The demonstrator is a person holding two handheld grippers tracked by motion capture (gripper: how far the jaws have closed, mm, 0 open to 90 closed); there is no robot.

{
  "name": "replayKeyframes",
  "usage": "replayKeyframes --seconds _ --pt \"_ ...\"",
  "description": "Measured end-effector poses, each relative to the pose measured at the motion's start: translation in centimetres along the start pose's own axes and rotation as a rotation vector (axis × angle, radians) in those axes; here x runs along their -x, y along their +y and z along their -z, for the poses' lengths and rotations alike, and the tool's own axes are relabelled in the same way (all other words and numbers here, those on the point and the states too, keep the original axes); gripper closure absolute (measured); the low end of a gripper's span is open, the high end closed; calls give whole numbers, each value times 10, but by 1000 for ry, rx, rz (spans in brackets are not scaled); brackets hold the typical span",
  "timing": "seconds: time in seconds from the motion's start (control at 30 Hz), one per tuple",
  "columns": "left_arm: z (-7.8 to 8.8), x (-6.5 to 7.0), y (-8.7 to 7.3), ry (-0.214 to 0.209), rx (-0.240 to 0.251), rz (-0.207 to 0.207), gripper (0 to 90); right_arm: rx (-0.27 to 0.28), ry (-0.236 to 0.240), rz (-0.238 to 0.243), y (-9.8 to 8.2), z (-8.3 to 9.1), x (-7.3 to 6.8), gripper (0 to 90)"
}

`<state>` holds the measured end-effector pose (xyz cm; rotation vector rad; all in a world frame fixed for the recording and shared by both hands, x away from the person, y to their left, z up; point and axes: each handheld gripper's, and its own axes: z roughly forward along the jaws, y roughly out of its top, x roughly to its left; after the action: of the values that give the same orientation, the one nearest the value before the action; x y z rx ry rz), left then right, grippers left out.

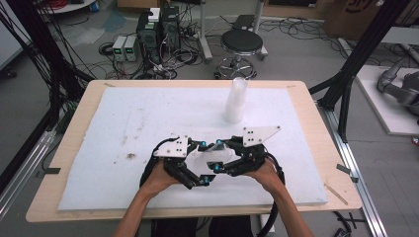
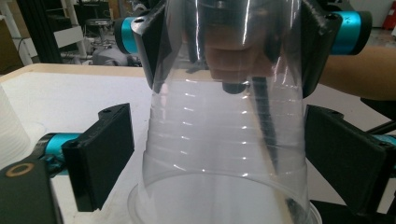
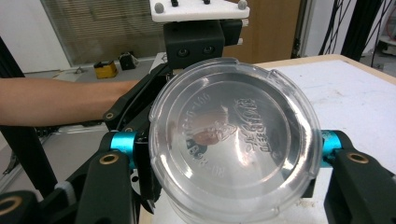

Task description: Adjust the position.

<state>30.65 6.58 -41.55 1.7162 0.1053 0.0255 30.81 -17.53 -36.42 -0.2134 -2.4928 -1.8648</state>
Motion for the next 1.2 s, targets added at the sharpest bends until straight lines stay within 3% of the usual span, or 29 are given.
replayKeyframes --seconds 0.53,0.77,0.83,0.93,1.03,1.2 --pt "4 1 -2 -7 -5 -25 285 -13 9 -10 -1 -2 0 423" --pt "5 1 -2 -3 -8 -26 309 -12 5 -6 -1 -3 0 422" --pt "5 1 -2 5 -17 -29 310 -20 0 3 -1 -3 0 370" --pt "6 0 -2 14 -16 -20 311 -23 -22 -8 -2 -4 0 186" --pt "10 0 -2 23 -26 -11 313 -23 -26 -14 -2 -3 1 154" --pt "21 0 2 39 -122 -6 313 -63 -43 -7 -3 -2 1 147"
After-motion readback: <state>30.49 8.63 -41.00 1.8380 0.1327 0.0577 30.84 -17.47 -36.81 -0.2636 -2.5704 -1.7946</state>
